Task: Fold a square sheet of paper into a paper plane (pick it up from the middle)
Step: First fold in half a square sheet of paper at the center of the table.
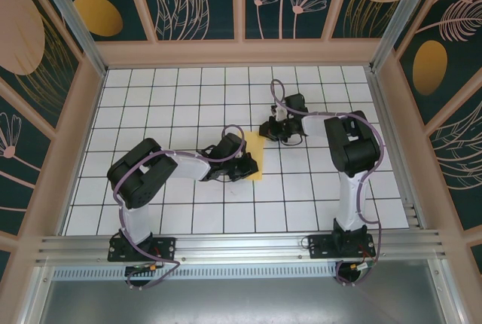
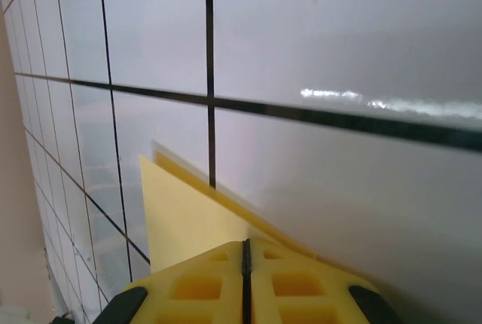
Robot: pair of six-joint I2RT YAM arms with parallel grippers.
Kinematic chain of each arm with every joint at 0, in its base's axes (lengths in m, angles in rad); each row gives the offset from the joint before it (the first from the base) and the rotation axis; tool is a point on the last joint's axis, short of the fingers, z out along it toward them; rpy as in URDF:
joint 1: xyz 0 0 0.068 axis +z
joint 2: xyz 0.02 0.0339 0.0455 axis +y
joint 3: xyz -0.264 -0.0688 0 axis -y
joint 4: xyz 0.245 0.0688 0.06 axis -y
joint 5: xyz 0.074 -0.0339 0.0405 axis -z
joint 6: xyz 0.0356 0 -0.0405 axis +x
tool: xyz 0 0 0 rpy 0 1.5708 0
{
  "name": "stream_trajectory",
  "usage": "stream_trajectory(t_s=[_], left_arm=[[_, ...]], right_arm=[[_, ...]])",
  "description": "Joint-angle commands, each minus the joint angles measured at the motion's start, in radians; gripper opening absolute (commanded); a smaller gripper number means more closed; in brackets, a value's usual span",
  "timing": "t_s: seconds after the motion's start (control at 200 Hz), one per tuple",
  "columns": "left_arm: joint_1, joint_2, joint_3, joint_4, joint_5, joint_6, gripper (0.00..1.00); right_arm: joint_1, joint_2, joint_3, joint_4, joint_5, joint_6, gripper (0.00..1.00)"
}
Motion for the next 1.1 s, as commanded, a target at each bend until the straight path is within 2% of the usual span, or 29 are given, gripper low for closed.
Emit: stream_trajectory(t_s=[0.0,0.325,0.485,0.801,1.096], left_arm=[[-0.004,0.039,-0.008,-0.098,-0.018,-0.004,0.07],[-0.004,0.035,0.002,-0.106,-0.024,0.007,0.07],[-0.004,0.036,0.009,-0.108,-0.028,0.009,0.07],[-0.004,0.029,0.017,-0.108,-0.043,0.016,0.07],[-0.004,-0.003,0.028,-0.096,-0.058,0.013,0.06]], right_arm=[[-0.025,0.045,0.041,-0.014,0.084,-0.031,0.08],[-0.049,0.080,0.148,-0.061,0.160,-0.025,0.07],[-0.047,0.011,0.155,-0.061,0.124,-0.021,0.08],[0.015,-0.228,-0.135,-0.010,0.066,0.034,0.08],[0.093,-0.229,-0.231,-0.001,0.087,0.081,0.07]])
